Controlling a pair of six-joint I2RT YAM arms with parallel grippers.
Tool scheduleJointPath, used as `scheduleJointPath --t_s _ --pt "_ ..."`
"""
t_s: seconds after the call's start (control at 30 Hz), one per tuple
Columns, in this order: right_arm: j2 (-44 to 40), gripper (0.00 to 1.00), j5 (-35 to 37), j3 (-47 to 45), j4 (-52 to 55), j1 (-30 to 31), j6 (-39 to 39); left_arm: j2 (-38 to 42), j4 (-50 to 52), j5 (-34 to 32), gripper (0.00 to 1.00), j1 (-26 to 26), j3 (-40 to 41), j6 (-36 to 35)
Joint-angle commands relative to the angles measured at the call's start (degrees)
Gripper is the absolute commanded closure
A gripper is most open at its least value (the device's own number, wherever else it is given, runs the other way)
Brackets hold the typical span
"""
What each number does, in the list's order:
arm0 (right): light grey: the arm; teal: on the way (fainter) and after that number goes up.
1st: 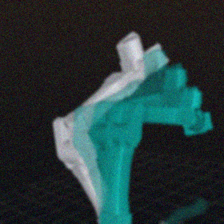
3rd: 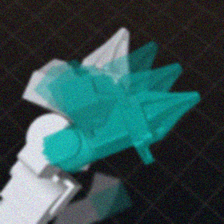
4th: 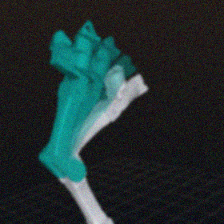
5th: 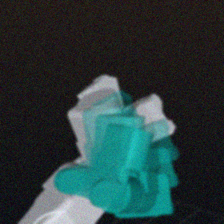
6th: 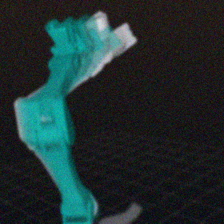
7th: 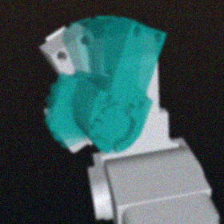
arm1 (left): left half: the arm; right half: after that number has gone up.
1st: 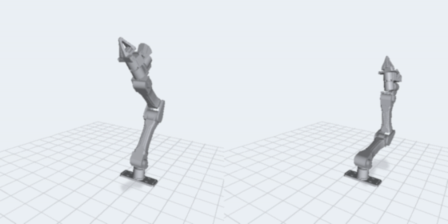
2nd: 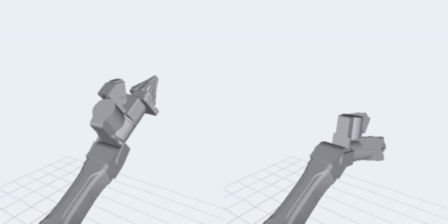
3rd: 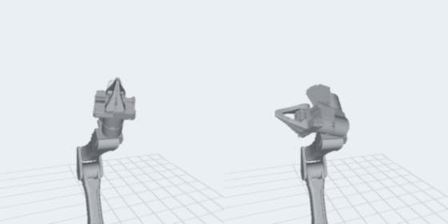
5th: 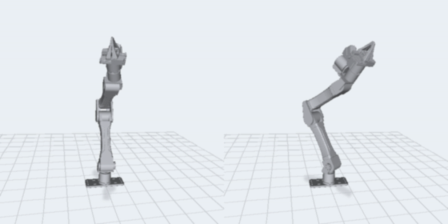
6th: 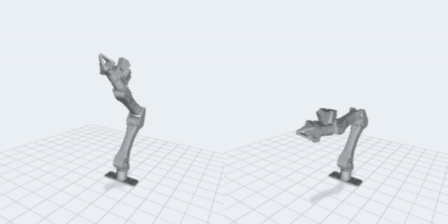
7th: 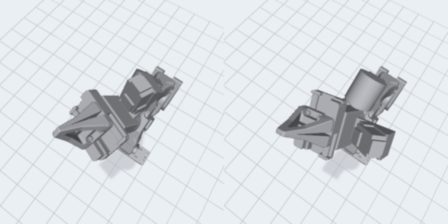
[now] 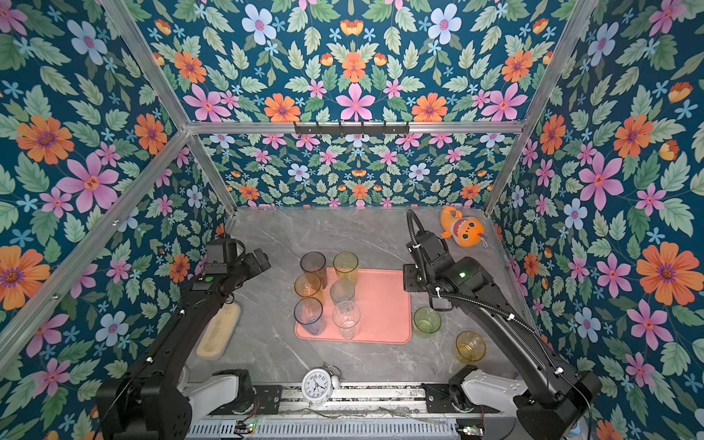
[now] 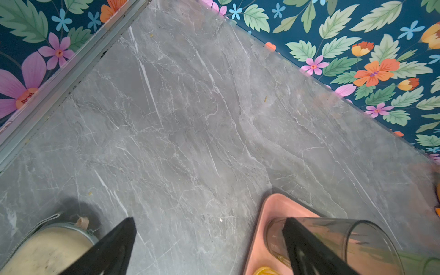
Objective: Place the glasses into the tray
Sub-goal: Pick up the glass from the middle-right of the table.
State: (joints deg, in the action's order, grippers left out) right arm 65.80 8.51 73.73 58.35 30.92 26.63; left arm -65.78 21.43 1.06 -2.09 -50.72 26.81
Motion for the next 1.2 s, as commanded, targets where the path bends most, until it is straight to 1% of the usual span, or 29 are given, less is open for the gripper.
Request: scheduleJointPath --t_s 0.0,0.13,0.27,0.33,0.53,0.67,0.9,1.07,1.17 --pt "-1.3 0.43 -0.1 -2.8 -1.7 -4.6 0.8 -0.5 -1.6 -0.3 0.0 0.2 -0.6 0.1" --pt "-2.4 0.43 -1.7 -6.2 -3.1 -10.5 0.3 -1.0 -1.5 -0.4 0.0 0.2 -0.8 0.1" --pt "-2.7 0.42 -2.3 -8.9 -4.0 -13.6 1.6 -1.4 -1.7 -0.3 0.0 0.3 -0.9 0.1" --pt "-2.9 0.41 -1.8 -10.3 -4.5 -14.1 3.2 -1.5 -1.6 -0.3 0.01 0.3 -0.8 0.1" --pt "-2.9 0.41 -2.0 -15.2 -9.5 -15.1 5.0 -1.6 -1.7 -0.1 0.0 0.4 -0.4 0.0" --pt "-1.5 0.41 -2.7 -16.2 -12.3 -16.7 5.6 -1.6 -1.7 0.4 0.0 0.4 -0.3 -0.1" --pt "2.4 0.41 -1.4 -16.5 -17.0 -17.4 5.6 -1.5 -1.3 0.1 0.0 0.4 -0.6 -0.4" --pt "7.2 0.43 -4.8 -16.0 -19.9 -20.7 5.3 -1.9 -1.0 0.3 0.0 0.5 -1.0 -0.4" --pt "10.2 0.44 -2.2 -15.0 -20.5 -21.3 4.5 -2.0 -1.0 0.4 0.0 0.5 -1.0 -0.6"
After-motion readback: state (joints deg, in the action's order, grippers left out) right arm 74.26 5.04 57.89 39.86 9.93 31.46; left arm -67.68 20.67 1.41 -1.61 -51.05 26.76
